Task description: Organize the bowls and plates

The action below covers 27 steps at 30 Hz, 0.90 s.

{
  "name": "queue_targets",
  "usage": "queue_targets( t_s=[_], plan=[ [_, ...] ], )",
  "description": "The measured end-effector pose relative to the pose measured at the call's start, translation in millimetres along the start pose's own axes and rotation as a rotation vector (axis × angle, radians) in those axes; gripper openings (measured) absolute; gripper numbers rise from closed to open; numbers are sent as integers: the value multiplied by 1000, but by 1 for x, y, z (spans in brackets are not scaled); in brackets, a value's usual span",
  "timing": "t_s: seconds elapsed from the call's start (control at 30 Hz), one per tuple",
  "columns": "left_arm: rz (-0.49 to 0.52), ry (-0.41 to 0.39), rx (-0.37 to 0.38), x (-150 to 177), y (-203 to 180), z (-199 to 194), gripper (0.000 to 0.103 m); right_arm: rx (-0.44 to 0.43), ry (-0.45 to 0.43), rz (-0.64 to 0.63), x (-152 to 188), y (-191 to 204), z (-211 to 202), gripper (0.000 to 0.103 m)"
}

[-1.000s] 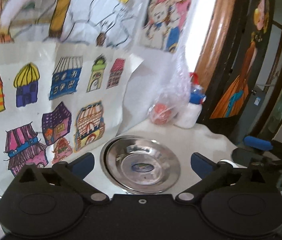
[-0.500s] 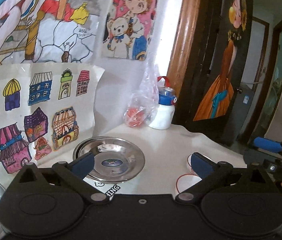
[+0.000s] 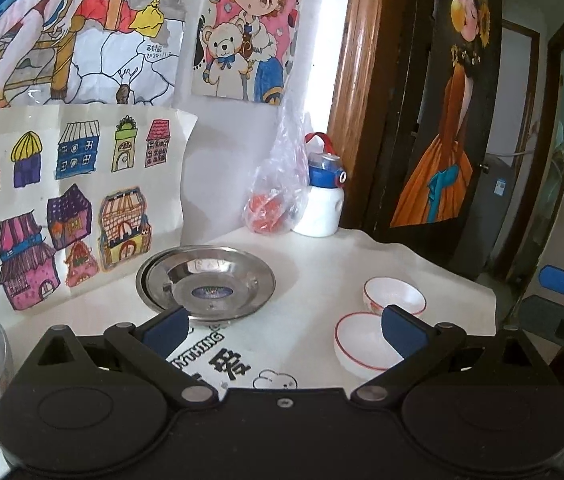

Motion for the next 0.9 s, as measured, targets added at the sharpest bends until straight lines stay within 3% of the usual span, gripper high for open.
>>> queue_targets(
  t_s=[0.4,0.9],
  plan=[
    [8,2,-67,36,-4,-11,102,50,30,-10,35,-2,-10,103],
    [12,67,-121,81,-4,-14,102,26,115,28,74,7,-5,103]
  ],
)
Point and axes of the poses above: each gripper's, at about its wrist camera, not at the fingertips, and z roughly the way its jaws point, y to its left, x to its underside, the point moved 7 cm from there along z, roughly the way its jaws point, and after that the axes turned 8 degrees about -x, right-handed, at the moved point
